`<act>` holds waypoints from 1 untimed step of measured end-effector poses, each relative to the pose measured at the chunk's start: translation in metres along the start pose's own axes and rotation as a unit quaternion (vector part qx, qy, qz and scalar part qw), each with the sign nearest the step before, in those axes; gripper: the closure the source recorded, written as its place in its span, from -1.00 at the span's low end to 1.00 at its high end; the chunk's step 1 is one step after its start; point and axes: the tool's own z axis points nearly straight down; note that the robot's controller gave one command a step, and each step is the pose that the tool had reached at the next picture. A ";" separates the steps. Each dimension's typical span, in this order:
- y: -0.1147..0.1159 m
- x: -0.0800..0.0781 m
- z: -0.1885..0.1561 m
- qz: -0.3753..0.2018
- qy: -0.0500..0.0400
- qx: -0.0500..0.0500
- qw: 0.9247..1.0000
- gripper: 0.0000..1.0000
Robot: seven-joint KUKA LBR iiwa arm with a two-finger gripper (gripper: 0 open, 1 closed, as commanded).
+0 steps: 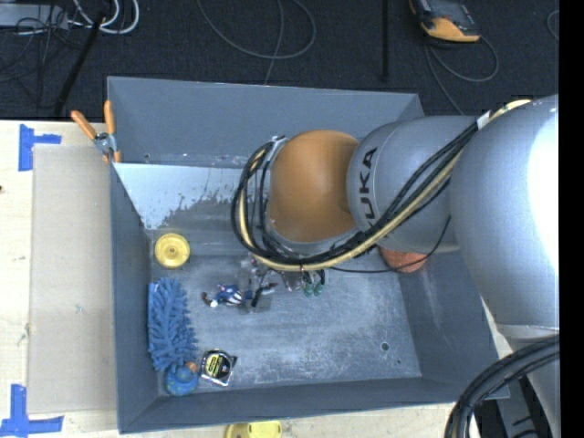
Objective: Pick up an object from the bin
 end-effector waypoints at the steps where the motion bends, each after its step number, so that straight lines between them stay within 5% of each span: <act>1: 0.001 -0.011 -0.040 -0.002 0.001 0.000 1.000 1.00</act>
Offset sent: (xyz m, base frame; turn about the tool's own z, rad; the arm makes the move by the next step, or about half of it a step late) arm 0.0195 -0.0153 0.0659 0.0377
